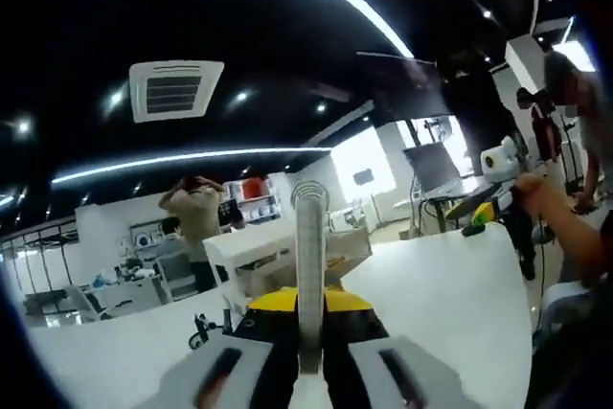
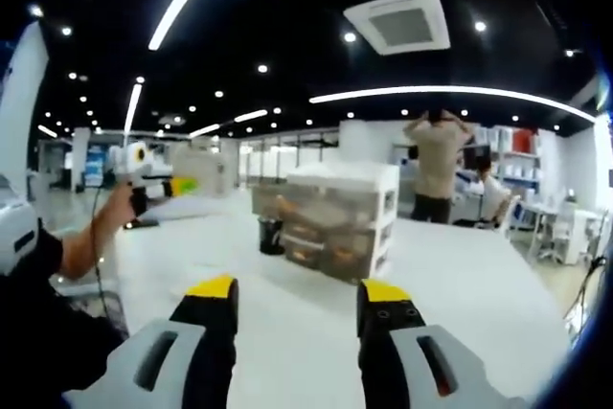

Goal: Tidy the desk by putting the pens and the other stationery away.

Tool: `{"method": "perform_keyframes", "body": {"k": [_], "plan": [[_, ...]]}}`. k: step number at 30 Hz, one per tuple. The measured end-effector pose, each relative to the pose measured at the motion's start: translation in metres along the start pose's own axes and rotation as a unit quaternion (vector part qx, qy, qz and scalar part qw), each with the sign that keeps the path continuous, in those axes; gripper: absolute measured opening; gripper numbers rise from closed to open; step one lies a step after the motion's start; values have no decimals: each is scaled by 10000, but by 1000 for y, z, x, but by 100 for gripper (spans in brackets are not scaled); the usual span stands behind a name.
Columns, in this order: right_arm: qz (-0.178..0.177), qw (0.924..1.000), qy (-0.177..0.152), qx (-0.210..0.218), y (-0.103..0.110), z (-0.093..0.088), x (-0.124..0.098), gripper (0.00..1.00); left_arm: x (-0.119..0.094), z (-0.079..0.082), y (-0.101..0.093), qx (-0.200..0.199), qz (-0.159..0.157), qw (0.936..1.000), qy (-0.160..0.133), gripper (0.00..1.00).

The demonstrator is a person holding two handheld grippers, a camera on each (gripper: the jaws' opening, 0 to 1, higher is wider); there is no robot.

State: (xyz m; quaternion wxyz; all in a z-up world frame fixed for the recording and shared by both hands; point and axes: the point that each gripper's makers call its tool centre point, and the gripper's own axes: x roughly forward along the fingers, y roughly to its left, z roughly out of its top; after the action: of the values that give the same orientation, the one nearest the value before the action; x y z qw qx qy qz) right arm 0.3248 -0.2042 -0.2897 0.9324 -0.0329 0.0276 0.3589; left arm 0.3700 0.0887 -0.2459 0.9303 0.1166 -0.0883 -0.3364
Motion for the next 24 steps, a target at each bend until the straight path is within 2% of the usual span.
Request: {"method": "perform_keyframes", "body": {"k": [5,11,15,18,24], "plan": [[64,10000,24,-29,4,-1,2,47,-20,-10,4,-302,20,9995,113,7],[128,9999,-8,-49,6,0,3,48,-40,-14,8,-559,66,9984,47,7],[158,9998,15,-78,8,-1,4,48,-47,-18,8,-692,66,9976,43,7],[180,9998,23,-95,9,-1,5,48,-50,-22,8,-686,48,9975,147,7],[186,9998,34,-111,9,-1,7,48,-55,-19,10,-775,61,9969,102,7]]}}
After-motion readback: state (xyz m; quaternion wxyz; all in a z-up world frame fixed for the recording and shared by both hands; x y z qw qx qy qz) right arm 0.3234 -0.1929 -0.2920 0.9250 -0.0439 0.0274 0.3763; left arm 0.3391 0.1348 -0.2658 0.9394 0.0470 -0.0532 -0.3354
